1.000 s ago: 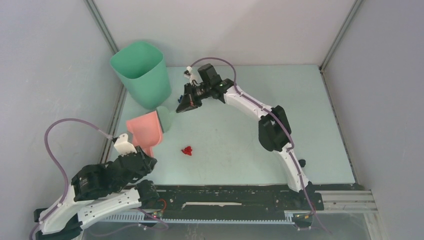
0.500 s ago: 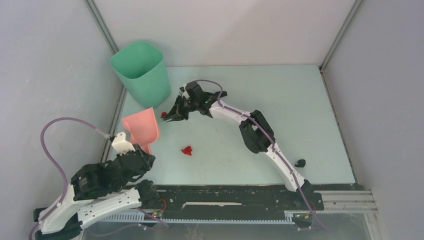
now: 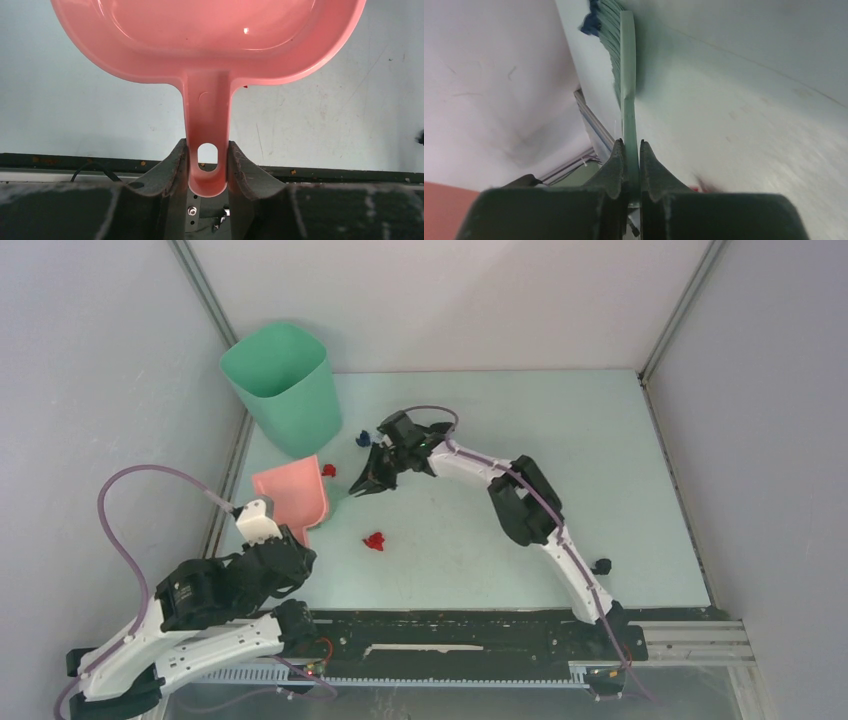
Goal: Sweep away the paper scraps from the table
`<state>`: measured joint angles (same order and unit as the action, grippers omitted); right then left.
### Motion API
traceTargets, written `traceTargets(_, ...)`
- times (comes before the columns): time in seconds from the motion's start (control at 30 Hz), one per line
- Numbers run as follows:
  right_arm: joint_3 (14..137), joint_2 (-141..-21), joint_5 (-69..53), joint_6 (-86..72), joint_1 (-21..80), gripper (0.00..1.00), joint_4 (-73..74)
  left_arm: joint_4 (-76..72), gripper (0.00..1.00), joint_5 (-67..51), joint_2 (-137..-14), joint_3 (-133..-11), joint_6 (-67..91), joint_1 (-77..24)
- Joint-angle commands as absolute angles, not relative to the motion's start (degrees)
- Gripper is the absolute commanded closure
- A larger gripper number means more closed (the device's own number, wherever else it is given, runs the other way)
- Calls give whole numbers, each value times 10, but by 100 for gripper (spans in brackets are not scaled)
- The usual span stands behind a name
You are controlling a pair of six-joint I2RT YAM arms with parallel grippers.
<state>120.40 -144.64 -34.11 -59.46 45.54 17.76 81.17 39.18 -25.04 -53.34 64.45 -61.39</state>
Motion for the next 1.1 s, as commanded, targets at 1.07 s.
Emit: traceTargets(1.07, 844, -999, -478, -188, 436, 100, 337, 805, 100, 361, -318, -636, 570, -617)
